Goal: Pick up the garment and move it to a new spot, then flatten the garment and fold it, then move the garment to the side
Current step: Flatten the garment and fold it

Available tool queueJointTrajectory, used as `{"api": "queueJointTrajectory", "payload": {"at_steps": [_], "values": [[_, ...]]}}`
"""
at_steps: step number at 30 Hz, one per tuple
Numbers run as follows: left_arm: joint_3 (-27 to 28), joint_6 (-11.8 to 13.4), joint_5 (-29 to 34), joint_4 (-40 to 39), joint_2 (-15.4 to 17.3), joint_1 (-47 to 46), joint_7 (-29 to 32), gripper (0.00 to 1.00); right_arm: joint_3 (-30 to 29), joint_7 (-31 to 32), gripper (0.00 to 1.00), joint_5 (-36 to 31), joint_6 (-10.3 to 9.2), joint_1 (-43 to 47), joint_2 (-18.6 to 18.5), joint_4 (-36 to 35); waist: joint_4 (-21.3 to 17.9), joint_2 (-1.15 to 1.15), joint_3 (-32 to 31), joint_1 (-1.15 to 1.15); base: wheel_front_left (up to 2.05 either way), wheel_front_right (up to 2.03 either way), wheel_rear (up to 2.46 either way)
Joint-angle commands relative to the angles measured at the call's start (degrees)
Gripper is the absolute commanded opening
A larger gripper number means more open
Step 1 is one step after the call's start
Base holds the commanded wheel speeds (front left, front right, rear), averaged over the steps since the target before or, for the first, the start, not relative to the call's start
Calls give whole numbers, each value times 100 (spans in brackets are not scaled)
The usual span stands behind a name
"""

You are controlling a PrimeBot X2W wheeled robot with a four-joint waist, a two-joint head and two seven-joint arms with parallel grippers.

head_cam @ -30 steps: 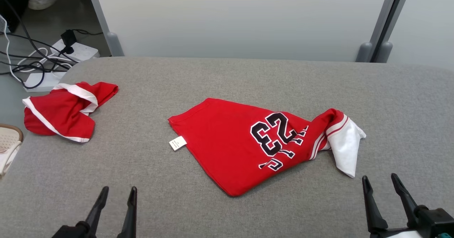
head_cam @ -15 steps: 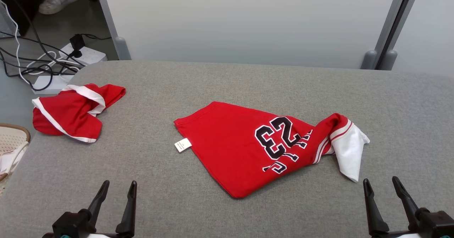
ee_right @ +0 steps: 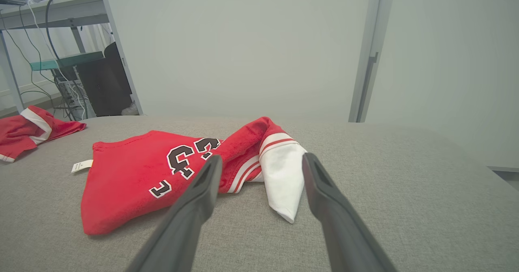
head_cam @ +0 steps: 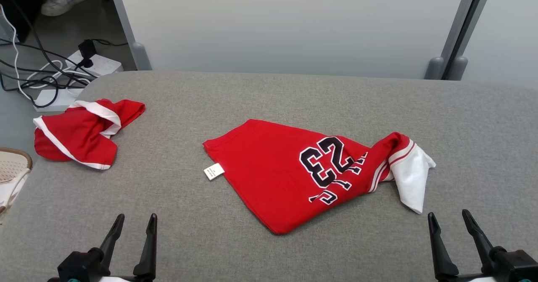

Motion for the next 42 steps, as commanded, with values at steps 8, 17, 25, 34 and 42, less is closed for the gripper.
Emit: {"api": "queueJointTrajectory", "payload": {"at_steps": [8, 17, 25, 34, 42], "values": [[193, 78, -70, -131, 95, -377, -18, 100, 195, -31, 100, -49, 25, -216, -69, -115, -24, 0, 37, 0, 0, 0, 0], [139, 91, -69, -198, 93, -491, 1, 100, 320, 132, 100, -353, 25, -554, -120, 223, 37, 0, 236, 0, 0, 0, 0], [84, 48, -57, -295, 67, -734, -22, 100, 655, 391, 100, -408, 25, -1374, -464, 1229, 173, 0, 655, 0, 0, 0, 0], [38, -96, -85, -163, -30, -1124, -95, 100, 1239, 204, 100, -393, 25, -2643, -706, 2920, 467, 0, 1158, 0, 0, 0, 0], [42, -238, -86, 49, -126, -1386, -153, 100, 1675, -57, 100, -561, 25, -3490, -774, 4059, 637, 0, 1425, 0, 0, 0, 0]]}}
